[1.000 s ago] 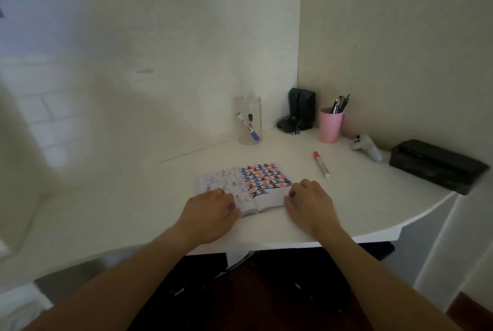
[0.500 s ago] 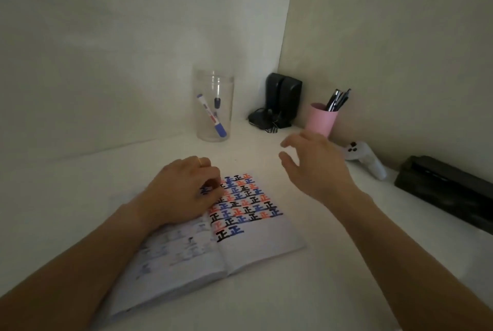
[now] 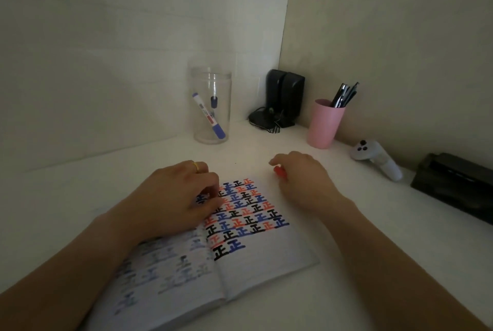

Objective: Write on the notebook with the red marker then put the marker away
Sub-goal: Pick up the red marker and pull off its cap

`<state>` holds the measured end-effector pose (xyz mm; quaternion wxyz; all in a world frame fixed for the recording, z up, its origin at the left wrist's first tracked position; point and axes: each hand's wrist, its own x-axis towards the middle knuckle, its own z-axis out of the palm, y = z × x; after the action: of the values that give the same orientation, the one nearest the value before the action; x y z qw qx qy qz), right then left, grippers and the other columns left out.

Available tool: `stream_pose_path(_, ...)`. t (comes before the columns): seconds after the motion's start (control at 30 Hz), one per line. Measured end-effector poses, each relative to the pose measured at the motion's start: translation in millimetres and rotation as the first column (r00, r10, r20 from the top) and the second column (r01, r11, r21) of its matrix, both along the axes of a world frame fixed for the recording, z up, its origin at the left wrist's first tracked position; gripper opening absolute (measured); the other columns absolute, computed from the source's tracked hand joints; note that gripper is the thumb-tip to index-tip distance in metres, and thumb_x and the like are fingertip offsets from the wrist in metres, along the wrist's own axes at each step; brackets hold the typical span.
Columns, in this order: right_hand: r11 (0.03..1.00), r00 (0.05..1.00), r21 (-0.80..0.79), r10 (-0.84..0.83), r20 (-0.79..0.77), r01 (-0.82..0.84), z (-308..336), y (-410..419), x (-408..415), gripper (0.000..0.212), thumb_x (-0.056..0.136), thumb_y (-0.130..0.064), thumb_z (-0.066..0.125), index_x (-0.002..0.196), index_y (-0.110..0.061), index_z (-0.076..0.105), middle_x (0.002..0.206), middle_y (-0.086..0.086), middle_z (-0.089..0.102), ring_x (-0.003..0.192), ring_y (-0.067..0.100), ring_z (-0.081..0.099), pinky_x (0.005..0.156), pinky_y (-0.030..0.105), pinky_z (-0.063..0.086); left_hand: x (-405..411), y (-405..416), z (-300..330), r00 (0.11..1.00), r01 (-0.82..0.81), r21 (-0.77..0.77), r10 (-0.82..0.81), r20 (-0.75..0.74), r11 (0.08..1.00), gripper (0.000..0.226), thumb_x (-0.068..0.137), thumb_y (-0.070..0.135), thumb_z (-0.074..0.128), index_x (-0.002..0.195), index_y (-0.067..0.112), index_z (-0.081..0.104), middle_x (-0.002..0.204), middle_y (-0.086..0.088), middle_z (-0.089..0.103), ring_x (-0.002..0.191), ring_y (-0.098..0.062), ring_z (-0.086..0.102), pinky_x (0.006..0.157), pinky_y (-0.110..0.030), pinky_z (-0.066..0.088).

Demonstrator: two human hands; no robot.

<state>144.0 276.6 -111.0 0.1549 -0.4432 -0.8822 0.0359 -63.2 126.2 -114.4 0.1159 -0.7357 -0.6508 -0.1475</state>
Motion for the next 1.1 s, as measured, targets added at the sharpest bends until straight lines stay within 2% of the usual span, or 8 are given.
stream_pose_path(0.1, 0.965, 0.925, -0.237, 0.012, -0.381, -0.110, 11, -16, -7, 0.046, 0.087, -0.015, 0.071, 0.131, -0.025, 0.065, 0.110, -0.007, 0.068, 0.097, 0.011, 0.062, 0.085, 0.027, 0.048, 1, -3, 1, 1.000, -0.011, 0.004, 0.011, -0.004, 1.000, 0.029, 0.089, 0.060, 0.042, 0.096, 0.037, 0.059, 0.093, 0.015, 0.058, 0.083, -0.003, 0.051, 0.072, -0.028, 0.048)
stream_pose_path(0.23, 0.690, 0.594, -0.557, -0.225, -0.772, -0.463, 21, -25, -7, 0.025, 0.088, -0.004, 0.065, 0.108, -0.011, 0.077, 0.105, -0.003, 0.072, 0.095, 0.016, 0.063, 0.079, 0.025, 0.053, 1, -5, 2, 1.000, -0.016, 0.007, 0.016, -0.001, 1.000, 0.028, 0.091, 0.057, 0.044, 0.098, 0.036, 0.060, 0.096, 0.014, 0.059, 0.086, -0.005, 0.053, 0.072, -0.028, 0.048)
stream_pose_path(0.37, 0.451, 0.402, -0.641, -0.519, -0.754, -0.621, 22, -23, -3, 0.008, 0.085, -0.012, 0.073, 0.084, -0.004, 0.070, 0.074, 0.007, 0.059, 0.062, 0.015, 0.058, 0.059, 0.025, 0.054, 1, -7, 2, 1.000, -0.007, 0.018, 0.007, 0.007, 1.000, 0.029, 0.090, 0.057, 0.044, 0.099, 0.035, 0.061, 0.097, 0.013, 0.060, 0.088, -0.007, 0.056, 0.073, -0.029, 0.049)
stream_pose_path(0.57, 0.300, 0.468, -0.693, -0.559, -0.685, -0.656, 19, -32, -7, 0.019, 0.084, -0.015, 0.073, 0.100, -0.005, 0.071, 0.076, 0.009, 0.073, 0.073, 0.021, 0.069, 0.061, 0.027, 0.057, 1, -8, 1, 1.000, -0.010, 0.060, 0.009, 0.011, 0.998, 0.033, 0.091, 0.058, 0.040, 0.103, 0.036, 0.061, 0.098, 0.012, 0.061, 0.090, -0.010, 0.059, 0.075, -0.029, 0.049)
stream_pose_path(0.7, 0.352, 0.562, -0.661, -0.349, -0.750, -0.663, 16, -42, -14, 0.028, 0.087, -0.016, 0.069, 0.114, -0.008, 0.070, 0.097, 0.011, 0.081, 0.079, 0.017, 0.074, 0.073, 0.029, 0.054, 9, -12, 7, 0.987, -0.030, 0.105, 0.013, 0.159, 0.994, 0.050, 0.086, 0.073, 0.039, 0.121, 0.039, 0.052, 0.105, 0.017, 0.063, 0.091, -0.004, 0.060, 0.081, -0.025, 0.048)
stream_pose_path(0.8, 0.379, 0.523, -0.583, -0.257, -0.812, -0.719, 13, -49, -18, 0.028, 0.089, -0.010, 0.069, 0.115, 0.002, 0.069, 0.112, 0.026, 0.075, 0.093, 0.030, 0.074, 0.082, 0.034, 0.060, 16, -16, 12, 0.957, -0.023, 0.125, -0.015, 0.288, 0.992, 0.055, 0.083, 0.076, 0.046, 0.124, 0.040, 0.049, 0.102, 0.018, 0.064, 0.087, -0.003, 0.061, 0.080, -0.022, 0.048)
stream_pose_path(0.87, 0.400, 0.489, -0.534, -0.218, -0.845, -0.745, 10, -52, -20, 0.027, 0.088, -0.010, 0.072, 0.110, 0.005, 0.070, 0.110, 0.030, 0.074, 0.097, 0.039, 0.073, 0.090, 0.040, 0.060, 20, -15, 11, 0.962, 0.003, 0.166, -0.048, 0.268, 0.986, 0.044, 0.090, 0.066, 0.045, 0.120, 0.035, 0.052, 0.098, 0.013, 0.068, 0.081, -0.006, 0.062, 0.076, -0.023, 0.050)
stream_pose_path(1.1, 0.658, 0.399, -0.337, -0.061, -0.915, -0.673, 8, -63, -30, 0.024, 0.087, -0.024, 0.071, 0.092, -0.001, 0.073, 0.069, 0.011, 0.065, 0.062, 0.019, 0.057, 0.058, 0.025, 0.049, 24, -11, 9, 0.964, 0.001, 0.240, -0.065, 0.259, 0.971, 0.032, 0.099, 0.050, 0.038, 0.109, 0.025, 0.055, 0.083, 0.006, 0.069, 0.066, -0.012, 0.061, 0.065, -0.025, 0.047)
